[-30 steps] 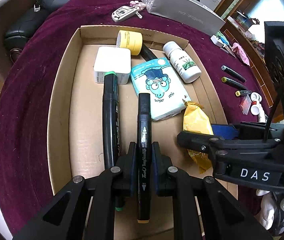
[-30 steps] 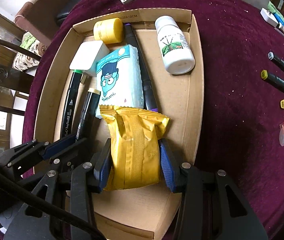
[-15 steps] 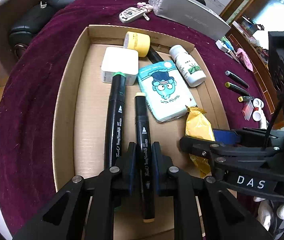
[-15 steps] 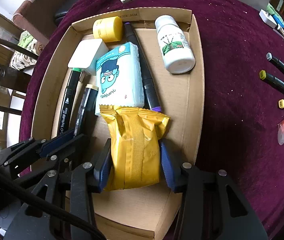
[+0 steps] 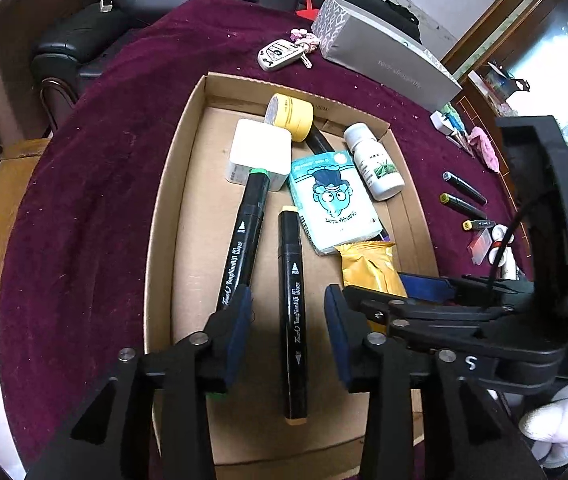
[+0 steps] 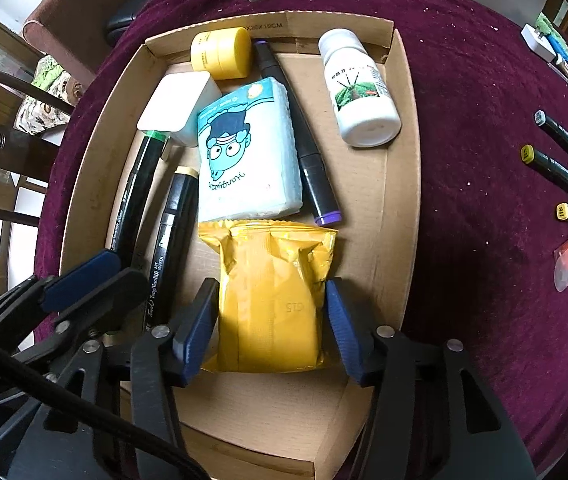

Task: Organize objects
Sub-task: 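Lower black marker and yellow packet into the box and open both tools, then move both tools back to the loose items and grasp black packet with right tool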

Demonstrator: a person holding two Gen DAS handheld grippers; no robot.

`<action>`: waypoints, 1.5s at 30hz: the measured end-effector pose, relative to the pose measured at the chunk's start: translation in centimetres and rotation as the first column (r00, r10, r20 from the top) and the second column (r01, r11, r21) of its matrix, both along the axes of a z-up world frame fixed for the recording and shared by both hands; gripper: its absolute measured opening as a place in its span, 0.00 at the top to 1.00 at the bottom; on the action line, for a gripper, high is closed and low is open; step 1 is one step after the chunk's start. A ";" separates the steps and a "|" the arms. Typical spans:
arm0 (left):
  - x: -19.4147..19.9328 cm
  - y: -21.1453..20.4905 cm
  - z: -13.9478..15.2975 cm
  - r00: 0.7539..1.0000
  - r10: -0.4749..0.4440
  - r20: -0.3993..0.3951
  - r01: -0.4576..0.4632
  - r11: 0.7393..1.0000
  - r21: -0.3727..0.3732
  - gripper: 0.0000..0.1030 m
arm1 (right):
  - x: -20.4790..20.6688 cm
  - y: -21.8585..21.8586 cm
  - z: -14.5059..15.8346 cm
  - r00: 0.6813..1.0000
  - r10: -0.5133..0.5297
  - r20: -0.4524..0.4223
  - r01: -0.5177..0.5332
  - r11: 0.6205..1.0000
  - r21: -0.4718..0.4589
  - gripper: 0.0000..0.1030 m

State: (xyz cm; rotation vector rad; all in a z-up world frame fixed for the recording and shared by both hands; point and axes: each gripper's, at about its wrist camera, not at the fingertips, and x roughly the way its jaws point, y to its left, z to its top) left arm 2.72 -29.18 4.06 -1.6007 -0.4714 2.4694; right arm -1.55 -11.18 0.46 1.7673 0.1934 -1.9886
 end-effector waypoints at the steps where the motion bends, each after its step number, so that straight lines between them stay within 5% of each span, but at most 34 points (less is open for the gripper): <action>1: 0.1 -0.1 0.1 1.000 0.003 -0.001 -0.003 1.000 0.000 0.63 | 0.0 0.0 0.0 1.000 0.001 0.000 -0.001 1.000 0.000 0.45; 9: 0.7 0.1 1.0 1.000 0.010 -0.009 -0.010 1.000 0.001 0.45 | 0.0 0.7 0.7 0.999 -0.034 -0.006 0.034 0.999 -0.017 0.44; 25: 1.2 3.5 3.8 0.998 -0.065 -0.024 0.065 0.998 0.000 0.45 | 0.8 6.4 4.1 0.987 -0.161 -0.030 0.154 0.974 -0.167 0.43; 39: 1.3 10.3 6.1 0.988 -0.152 -0.040 0.150 0.988 -0.040 0.45 | 0.9 16.7 5.3 0.950 -0.310 -0.025 0.297 0.928 -0.226 0.44; 45: 1.3 14.1 5.9 0.984 -0.177 -0.021 0.176 0.983 -0.057 0.45 | 0.6 24.5 5.1 0.912 -0.409 -0.022 0.392 0.888 -0.240 0.44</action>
